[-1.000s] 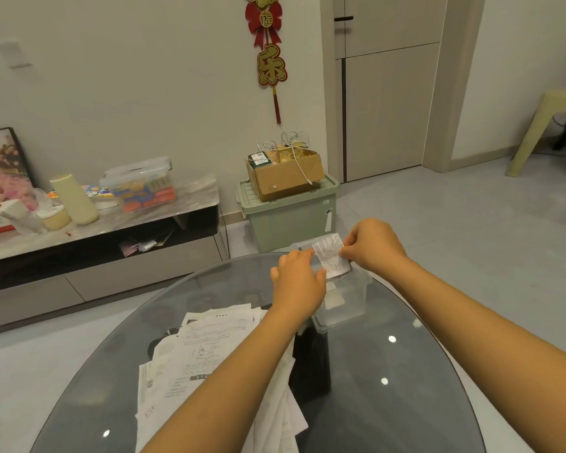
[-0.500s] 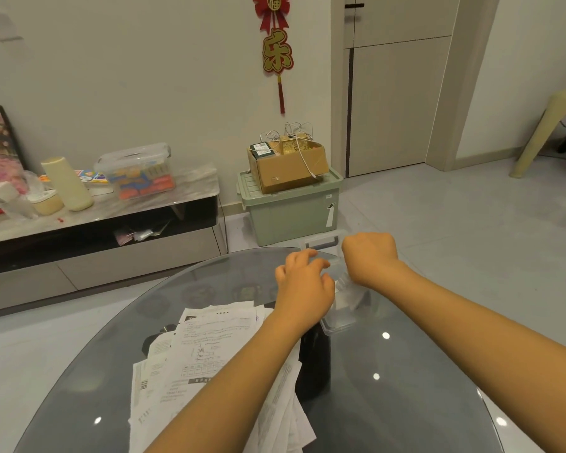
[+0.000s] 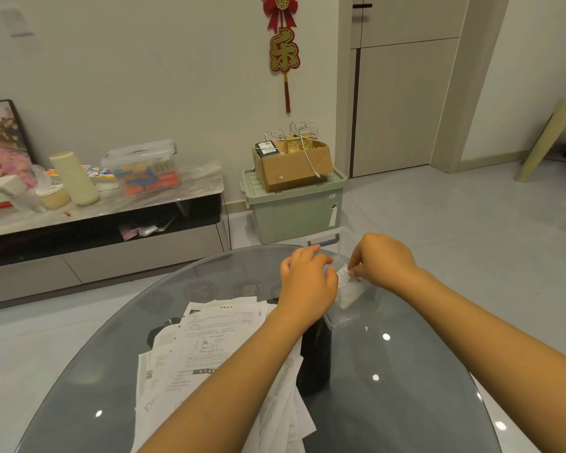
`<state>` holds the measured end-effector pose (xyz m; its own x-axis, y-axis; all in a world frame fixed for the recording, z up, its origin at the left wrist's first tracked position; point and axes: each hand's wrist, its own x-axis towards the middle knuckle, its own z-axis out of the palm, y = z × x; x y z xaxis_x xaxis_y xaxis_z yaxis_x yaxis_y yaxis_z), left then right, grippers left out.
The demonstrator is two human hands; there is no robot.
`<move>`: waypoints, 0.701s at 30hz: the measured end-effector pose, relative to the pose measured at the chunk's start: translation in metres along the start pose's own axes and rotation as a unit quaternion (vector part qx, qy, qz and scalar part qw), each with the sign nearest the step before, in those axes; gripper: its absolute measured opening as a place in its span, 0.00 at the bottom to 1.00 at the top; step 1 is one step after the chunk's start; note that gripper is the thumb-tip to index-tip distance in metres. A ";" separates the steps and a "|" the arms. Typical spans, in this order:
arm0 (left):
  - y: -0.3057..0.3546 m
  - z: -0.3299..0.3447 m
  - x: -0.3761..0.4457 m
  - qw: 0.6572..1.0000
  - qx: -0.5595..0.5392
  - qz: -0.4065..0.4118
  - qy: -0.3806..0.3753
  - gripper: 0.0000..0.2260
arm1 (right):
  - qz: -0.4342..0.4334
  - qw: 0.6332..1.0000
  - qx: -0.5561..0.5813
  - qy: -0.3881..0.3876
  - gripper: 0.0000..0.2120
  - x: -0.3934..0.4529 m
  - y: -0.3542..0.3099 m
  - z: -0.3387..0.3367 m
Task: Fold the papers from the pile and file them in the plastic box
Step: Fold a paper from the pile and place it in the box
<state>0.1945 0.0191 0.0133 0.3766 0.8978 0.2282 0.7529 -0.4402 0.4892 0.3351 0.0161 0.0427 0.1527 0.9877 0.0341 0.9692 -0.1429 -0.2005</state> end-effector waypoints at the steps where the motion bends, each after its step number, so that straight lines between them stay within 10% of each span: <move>1: 0.000 -0.002 -0.001 1.000 -0.005 0.001 0.004 0.15 | -0.005 1.000 0.018 0.015 0.07 -0.003 0.002 -0.001; 21: -0.024 -0.061 -0.159 0.996 0.011 -0.083 0.010 0.13 | -0.149 0.964 0.221 0.011 0.05 -0.141 -0.066 0.040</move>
<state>0.0836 -0.1121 0.0167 0.2348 0.9582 0.1634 0.8159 -0.2857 0.5027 0.2423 -0.1110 0.0124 -0.1100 0.9785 0.1743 0.7942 0.1920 -0.5765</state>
